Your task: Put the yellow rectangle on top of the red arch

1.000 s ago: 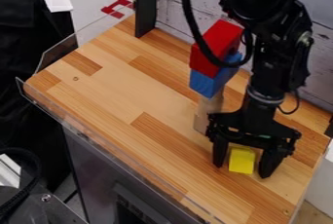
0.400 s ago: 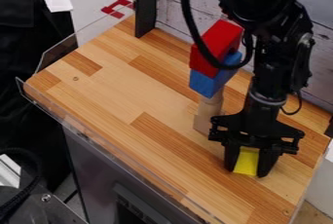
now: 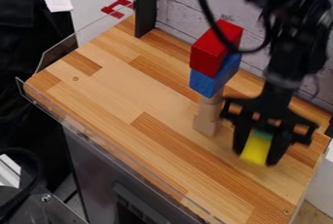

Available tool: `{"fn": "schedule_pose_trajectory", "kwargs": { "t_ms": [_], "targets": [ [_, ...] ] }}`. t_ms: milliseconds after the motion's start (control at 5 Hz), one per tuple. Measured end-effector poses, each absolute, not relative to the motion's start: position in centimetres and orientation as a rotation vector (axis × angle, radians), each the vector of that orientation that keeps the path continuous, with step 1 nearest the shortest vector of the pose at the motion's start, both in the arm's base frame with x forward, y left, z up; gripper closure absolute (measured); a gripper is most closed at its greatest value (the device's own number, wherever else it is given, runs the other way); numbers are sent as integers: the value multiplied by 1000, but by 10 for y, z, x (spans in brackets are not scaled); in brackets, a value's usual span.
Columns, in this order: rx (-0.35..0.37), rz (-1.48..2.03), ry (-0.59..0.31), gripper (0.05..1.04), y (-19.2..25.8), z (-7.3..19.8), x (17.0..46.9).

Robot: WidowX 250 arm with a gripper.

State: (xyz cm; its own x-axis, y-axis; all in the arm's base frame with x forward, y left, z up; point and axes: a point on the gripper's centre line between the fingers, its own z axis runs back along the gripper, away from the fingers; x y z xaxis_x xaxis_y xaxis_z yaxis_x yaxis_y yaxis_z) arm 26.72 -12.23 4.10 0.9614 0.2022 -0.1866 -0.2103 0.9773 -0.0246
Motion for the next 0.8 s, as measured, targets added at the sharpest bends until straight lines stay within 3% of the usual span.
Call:
{"fn": "schedule_pose_trajectory", "kwargs": {
  "t_ms": [400, 800],
  "targets": [
    [-30, 121, -10, 533, -114, 138, 286],
    [-35, 138, -47, 533, -93, 168, 272]
  ]
}}
